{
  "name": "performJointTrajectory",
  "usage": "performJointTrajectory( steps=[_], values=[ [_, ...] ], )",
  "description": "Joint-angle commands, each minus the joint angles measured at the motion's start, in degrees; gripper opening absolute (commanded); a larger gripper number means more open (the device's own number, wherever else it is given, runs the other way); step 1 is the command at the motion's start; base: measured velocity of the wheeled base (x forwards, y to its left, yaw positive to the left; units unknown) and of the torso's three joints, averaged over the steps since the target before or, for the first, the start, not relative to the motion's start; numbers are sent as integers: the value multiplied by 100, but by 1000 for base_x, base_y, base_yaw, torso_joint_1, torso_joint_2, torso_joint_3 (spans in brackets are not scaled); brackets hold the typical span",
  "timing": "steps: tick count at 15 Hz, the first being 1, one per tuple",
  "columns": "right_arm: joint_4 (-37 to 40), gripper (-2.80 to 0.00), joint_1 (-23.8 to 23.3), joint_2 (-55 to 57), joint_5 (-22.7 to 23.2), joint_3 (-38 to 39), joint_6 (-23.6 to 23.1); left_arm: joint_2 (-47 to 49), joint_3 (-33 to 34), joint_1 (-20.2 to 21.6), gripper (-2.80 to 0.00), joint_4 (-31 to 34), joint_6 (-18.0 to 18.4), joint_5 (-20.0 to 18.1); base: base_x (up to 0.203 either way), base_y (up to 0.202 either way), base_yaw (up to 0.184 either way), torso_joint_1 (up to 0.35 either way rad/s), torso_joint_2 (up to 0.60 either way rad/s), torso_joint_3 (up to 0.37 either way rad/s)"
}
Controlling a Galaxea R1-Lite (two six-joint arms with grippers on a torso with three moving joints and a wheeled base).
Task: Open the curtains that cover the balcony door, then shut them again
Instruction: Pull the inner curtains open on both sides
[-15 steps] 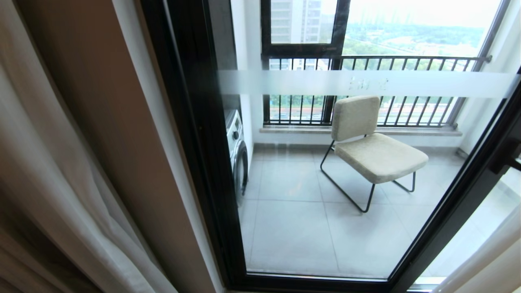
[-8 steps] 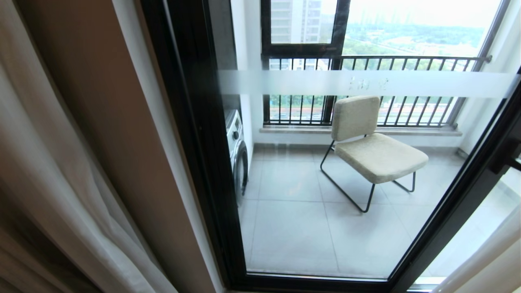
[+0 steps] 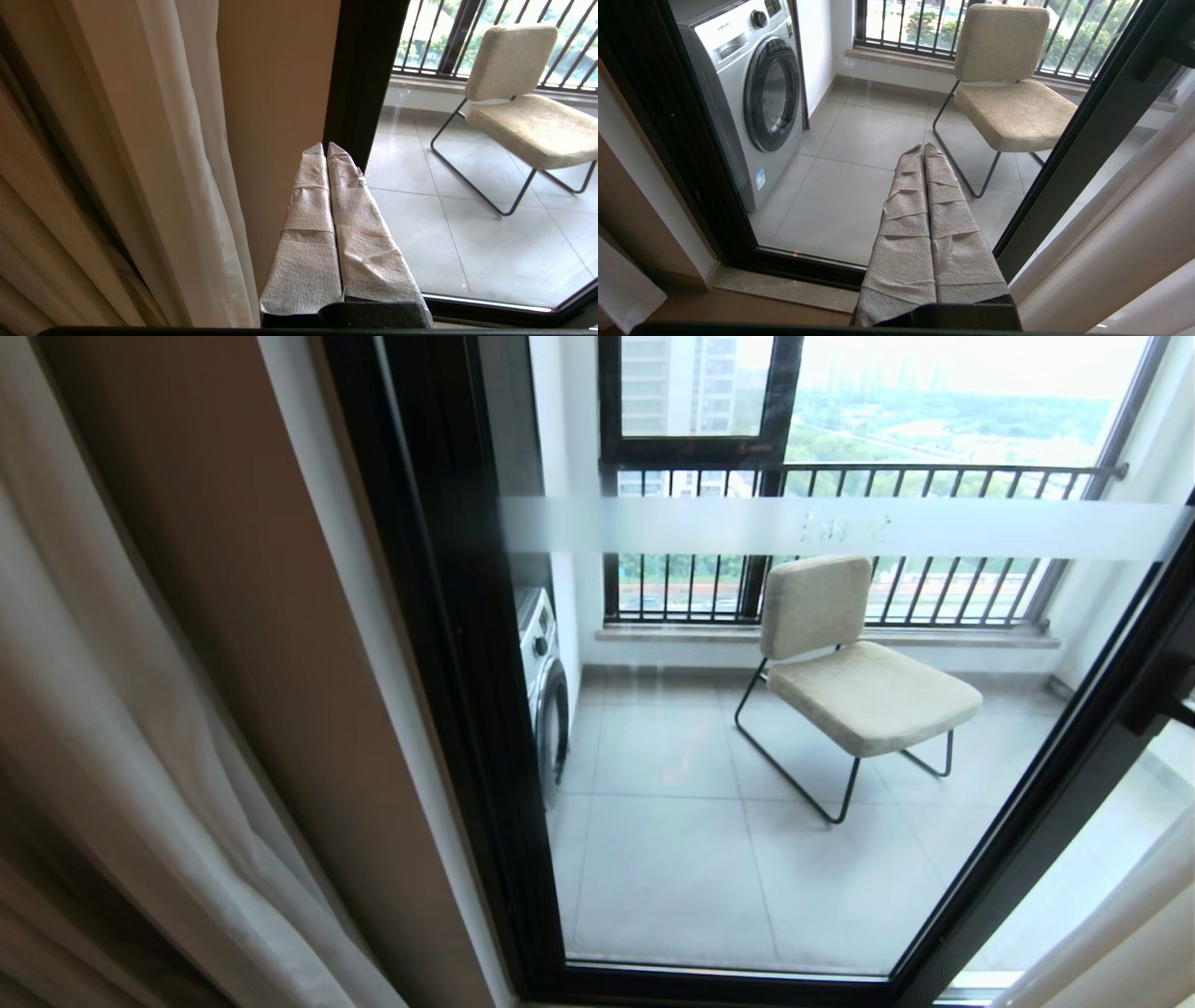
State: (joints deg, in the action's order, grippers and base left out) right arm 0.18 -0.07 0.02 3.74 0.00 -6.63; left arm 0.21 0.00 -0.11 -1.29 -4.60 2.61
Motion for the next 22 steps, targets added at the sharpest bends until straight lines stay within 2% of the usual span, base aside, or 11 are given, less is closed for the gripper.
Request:
performJointTrajectory(
  steps=[1, 19, 22],
  values=[
    [-1, -280, 4, -2, 4, 0, -5, -12, 0, 2, -280, -3, -6, 3, 0, 0, 0, 0, 0, 0],
    [-1, -280, -1, -2, 4, 0, -5, -12, 0, 2, -280, -2, -7, 3, 0, 0, 0, 0, 0, 0],
    [-1, -280, -1, -2, 4, 0, -5, -12, 0, 1, -280, 6, -6, 3, 124, -84, 3, -6, -1, 3]
  ],
)
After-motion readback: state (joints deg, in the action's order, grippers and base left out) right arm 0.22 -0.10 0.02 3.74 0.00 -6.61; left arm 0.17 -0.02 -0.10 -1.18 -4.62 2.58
